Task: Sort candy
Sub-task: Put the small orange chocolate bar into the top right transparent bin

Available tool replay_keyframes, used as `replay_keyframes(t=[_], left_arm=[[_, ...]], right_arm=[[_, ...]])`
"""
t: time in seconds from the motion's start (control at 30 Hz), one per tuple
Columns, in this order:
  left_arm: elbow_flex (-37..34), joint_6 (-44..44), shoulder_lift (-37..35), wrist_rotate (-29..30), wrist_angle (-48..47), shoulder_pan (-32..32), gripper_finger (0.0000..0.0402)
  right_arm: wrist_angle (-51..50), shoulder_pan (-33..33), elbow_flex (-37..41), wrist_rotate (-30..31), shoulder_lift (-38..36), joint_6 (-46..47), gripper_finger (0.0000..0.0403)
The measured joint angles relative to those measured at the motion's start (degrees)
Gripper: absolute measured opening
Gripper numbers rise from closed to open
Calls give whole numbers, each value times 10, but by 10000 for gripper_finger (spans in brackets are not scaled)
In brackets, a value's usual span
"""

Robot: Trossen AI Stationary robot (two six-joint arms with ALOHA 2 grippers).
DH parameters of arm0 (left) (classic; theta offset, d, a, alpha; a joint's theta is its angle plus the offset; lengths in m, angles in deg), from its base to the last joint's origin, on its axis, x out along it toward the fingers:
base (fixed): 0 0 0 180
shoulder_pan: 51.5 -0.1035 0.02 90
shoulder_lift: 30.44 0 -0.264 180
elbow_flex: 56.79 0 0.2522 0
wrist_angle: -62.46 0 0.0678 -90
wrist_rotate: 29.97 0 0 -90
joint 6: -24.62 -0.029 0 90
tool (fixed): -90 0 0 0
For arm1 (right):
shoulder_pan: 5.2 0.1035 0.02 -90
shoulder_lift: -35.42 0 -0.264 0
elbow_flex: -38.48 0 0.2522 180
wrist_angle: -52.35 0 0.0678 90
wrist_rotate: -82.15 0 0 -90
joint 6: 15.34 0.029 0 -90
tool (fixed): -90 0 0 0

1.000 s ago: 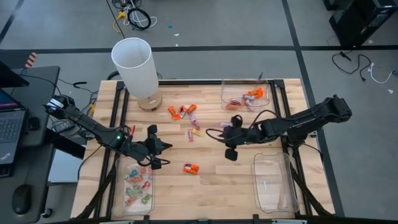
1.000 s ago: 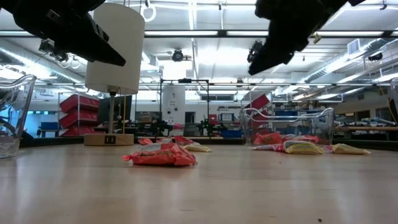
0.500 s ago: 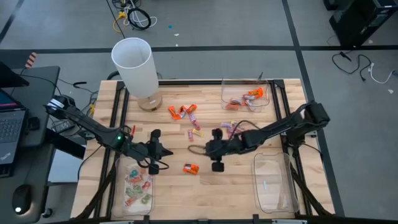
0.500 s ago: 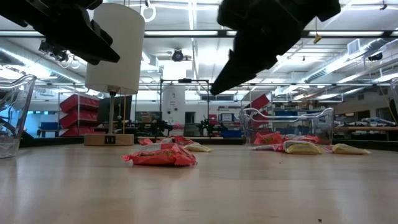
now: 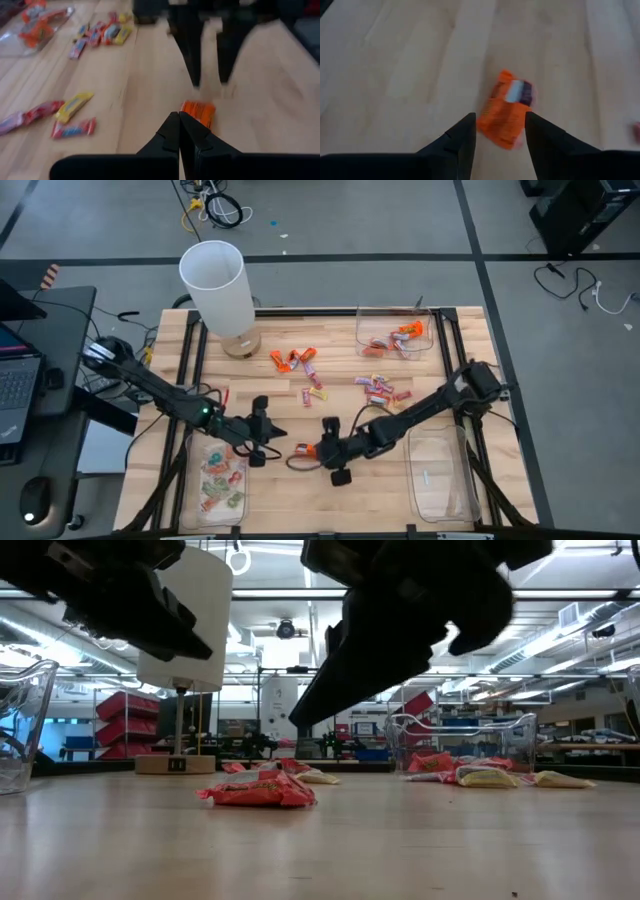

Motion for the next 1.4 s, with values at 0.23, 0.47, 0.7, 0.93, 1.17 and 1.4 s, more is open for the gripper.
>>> replay_keyframes(t=[0.23, 0.47, 0.7, 0.93, 1.17, 1.4], left_arm=[[0, 0, 65, 0, 83, 0, 0], [0, -13, 128, 14, 143, 0, 0], [1, -17, 176, 36, 200, -2, 0], [1, -21, 200, 57, 208, -4, 0], [1, -15, 208, 72, 202, -12, 0], [1, -13, 213, 72, 196, -20, 0]], right_arm=[[3, 34, -4, 73, 19, 8, 171], [55, 43, -4, 107, 27, -31, 175], [72, 38, -4, 102, 57, -27, 175], [73, 38, -4, 115, 81, -1, 175], [68, 37, -3, 127, 93, 18, 175], [64, 31, -3, 127, 93, 29, 165]])
